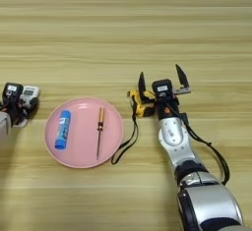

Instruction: Move the objects on the table

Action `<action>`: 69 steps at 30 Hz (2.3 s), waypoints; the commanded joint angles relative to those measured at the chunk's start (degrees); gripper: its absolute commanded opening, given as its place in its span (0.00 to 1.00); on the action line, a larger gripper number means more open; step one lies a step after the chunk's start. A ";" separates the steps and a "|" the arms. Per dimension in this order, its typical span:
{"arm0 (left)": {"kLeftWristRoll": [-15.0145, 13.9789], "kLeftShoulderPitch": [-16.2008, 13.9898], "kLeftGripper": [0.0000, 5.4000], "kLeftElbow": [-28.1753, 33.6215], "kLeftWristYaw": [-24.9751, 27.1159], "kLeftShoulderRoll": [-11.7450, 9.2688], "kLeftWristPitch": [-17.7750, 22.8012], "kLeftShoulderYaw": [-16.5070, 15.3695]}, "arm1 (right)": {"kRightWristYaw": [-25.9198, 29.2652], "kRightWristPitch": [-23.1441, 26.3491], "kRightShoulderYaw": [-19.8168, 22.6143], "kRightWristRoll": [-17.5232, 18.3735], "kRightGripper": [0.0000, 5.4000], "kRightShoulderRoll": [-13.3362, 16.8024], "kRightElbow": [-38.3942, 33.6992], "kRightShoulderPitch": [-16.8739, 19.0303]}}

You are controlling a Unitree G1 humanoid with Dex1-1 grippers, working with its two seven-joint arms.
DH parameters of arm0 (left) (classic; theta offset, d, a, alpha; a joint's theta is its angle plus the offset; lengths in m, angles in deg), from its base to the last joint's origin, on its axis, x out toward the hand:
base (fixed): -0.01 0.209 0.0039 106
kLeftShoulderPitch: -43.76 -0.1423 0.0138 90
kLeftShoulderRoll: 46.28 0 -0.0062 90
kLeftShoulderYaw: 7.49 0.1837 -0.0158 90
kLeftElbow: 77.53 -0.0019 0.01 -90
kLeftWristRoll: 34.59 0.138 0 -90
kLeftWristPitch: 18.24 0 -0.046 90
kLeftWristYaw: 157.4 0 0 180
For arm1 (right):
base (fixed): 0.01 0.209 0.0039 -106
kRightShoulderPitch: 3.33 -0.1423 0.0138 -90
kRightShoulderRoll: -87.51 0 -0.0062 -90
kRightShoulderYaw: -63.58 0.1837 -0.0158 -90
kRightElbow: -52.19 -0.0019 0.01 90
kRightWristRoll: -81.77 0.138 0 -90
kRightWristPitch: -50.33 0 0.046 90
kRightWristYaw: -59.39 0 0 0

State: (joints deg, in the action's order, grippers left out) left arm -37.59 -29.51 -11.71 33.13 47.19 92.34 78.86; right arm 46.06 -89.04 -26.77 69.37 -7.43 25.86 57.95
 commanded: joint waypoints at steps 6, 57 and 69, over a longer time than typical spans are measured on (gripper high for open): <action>-0.63 -15.25 0.53 12.07 2.68 -0.07 10.59 2.08 | -0.18 0.63 -0.25 -0.26 1.00 -0.03 0.03 -1.26; -7.64 -25.29 0.84 29.48 15.62 -6.55 11.14 6.49 | -1.87 1.84 -1.20 -1.72 1.00 -0.35 1.63 -2.83; -9.57 -24.20 1.00 31.85 13.87 -4.76 6.80 2.51 | -2.00 1.65 -1.26 -1.63 1.00 -0.09 1.64 -2.78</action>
State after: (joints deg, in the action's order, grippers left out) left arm -47.26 -53.47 20.24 47.58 42.08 99.85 81.52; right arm 44.16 -87.70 -28.03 67.79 -7.86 27.27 56.48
